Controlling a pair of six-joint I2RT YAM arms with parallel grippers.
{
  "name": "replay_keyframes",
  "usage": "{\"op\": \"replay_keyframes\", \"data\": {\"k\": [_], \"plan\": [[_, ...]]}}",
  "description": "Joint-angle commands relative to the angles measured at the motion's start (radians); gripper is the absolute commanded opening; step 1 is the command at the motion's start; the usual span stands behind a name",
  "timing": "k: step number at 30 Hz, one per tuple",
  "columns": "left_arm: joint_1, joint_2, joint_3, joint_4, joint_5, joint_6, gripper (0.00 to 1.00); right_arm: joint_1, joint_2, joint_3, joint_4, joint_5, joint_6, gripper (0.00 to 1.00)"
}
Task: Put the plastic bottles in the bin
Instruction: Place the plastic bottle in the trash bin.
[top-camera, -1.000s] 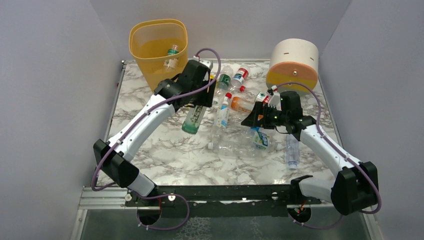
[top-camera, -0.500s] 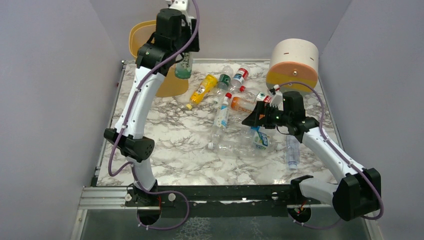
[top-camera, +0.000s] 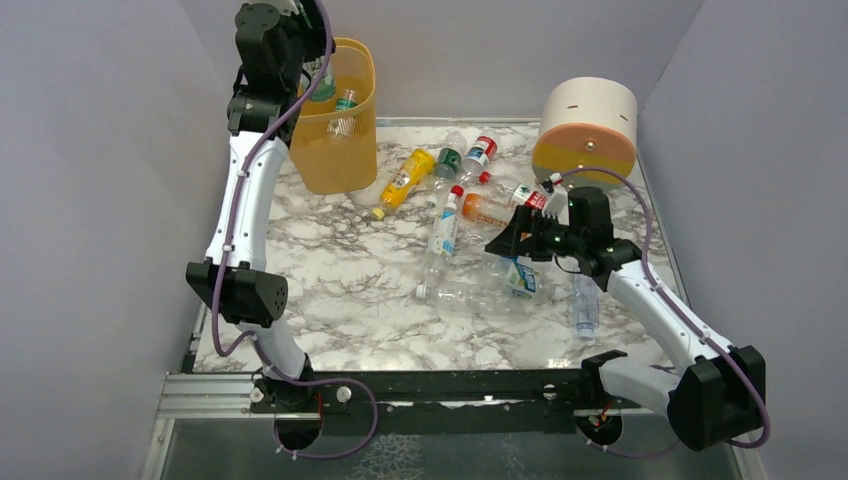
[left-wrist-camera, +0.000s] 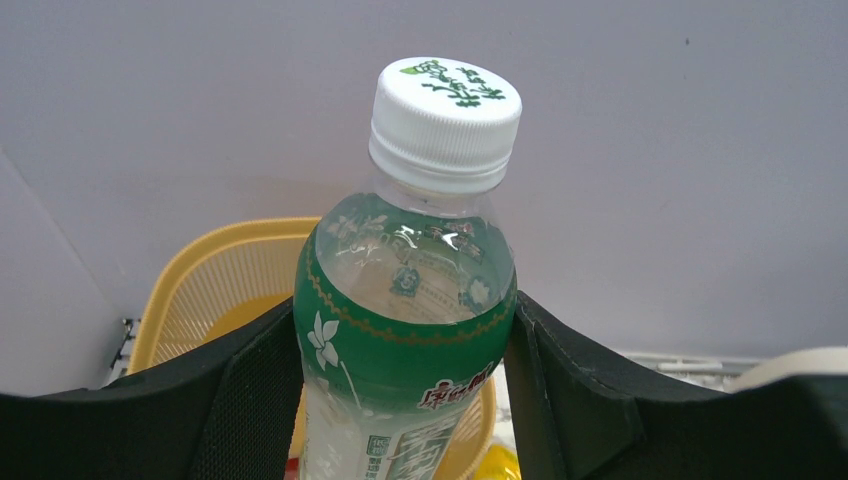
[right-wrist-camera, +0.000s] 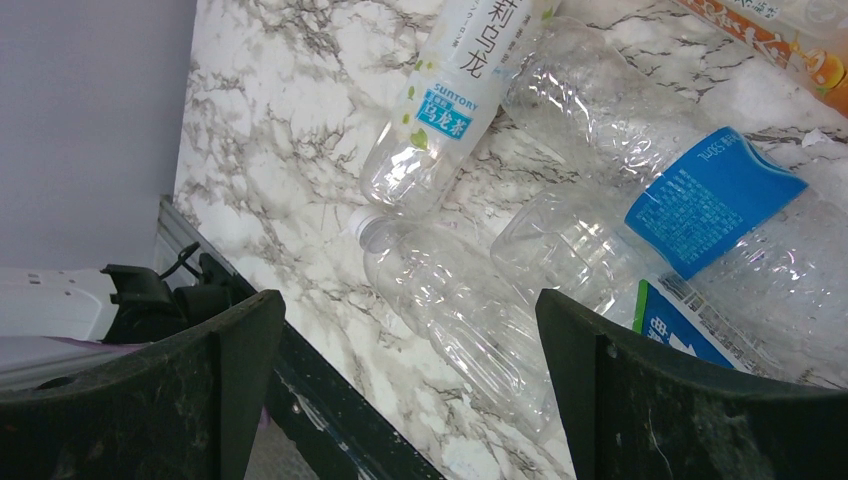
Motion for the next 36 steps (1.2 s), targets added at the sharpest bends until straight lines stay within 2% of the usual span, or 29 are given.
{"op": "replay_keyframes", "data": {"k": [1, 8, 11, 13, 15, 17, 18, 24, 29, 32, 36], "plan": [[0.044, -0.027, -0.041, 0.247, 0.023, -0.017, 0.54, 0.004, -0.027, -0.023, -0.021, -0.033, 0.011, 1.0], [0.119, 0.023, -0.111, 0.29, 0.022, 0.009, 0.54, 0.004, -0.043, -0.03, -0.029, -0.011, 0.016, 1.0], [0.137, 0.024, -0.191, 0.333, 0.036, 0.019, 0.56, 0.004, -0.046, -0.03, -0.026, -0.018, 0.017, 1.0], [0.147, 0.033, -0.225, 0.347, 0.054, 0.019, 0.62, 0.004, -0.046, -0.037, -0.015, -0.027, 0.02, 1.0], [0.156, 0.05, -0.232, 0.333, 0.066, 0.019, 0.74, 0.004, -0.045, -0.043, -0.012, -0.031, 0.021, 0.99], [0.162, 0.07, -0.219, 0.298, 0.067, 0.012, 0.93, 0.004, -0.047, -0.047, -0.013, -0.031, 0.021, 1.0], [0.166, 0.077, -0.209, 0.279, 0.072, 0.007, 0.98, 0.004, -0.048, -0.048, -0.012, -0.031, 0.021, 1.0], [0.169, 0.043, -0.201, 0.255, 0.141, -0.023, 0.99, 0.004, -0.048, -0.045, -0.012, -0.032, 0.021, 1.0], [0.169, 0.01, -0.094, 0.091, 0.246, -0.077, 0.99, 0.004, -0.04, -0.04, -0.004, -0.032, 0.023, 0.99], [0.167, -0.092, -0.185, 0.066, 0.323, -0.137, 0.99, 0.004, -0.025, -0.036, 0.005, -0.036, 0.021, 1.0], [0.164, -0.269, -0.439, 0.071, 0.414, -0.217, 0.99, 0.004, 0.001, -0.021, 0.002, -0.043, 0.014, 1.0]]}}
